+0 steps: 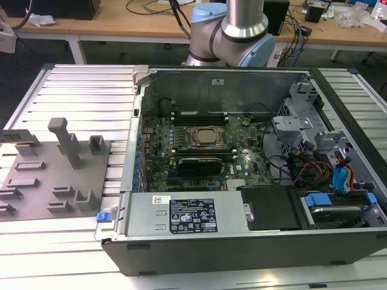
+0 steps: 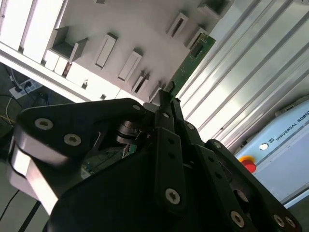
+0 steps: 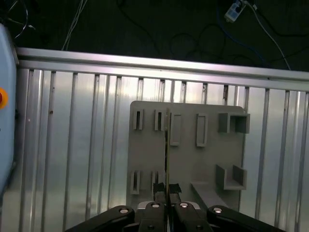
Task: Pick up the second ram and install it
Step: 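Pick up the second ram and move it above second insertion slot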
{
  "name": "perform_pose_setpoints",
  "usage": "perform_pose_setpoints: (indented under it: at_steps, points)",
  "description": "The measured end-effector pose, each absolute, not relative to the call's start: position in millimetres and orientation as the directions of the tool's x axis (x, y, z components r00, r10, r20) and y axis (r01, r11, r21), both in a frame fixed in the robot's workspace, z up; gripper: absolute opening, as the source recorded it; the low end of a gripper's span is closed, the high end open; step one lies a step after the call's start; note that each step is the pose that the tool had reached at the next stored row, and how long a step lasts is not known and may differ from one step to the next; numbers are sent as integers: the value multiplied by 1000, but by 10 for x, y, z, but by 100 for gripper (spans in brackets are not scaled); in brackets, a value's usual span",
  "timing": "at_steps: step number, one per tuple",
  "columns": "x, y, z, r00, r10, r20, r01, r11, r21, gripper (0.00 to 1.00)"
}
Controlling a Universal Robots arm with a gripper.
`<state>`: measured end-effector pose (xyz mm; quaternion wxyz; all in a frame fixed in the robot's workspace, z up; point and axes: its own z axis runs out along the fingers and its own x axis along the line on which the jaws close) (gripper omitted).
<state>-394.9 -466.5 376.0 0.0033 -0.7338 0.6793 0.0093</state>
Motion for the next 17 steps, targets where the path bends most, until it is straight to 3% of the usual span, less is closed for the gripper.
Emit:
perform_pose_setpoints:
  at_steps: [17]
  points:
    - [-3939,-4506,4222,77,-997,-21,-997,-77,7,14]
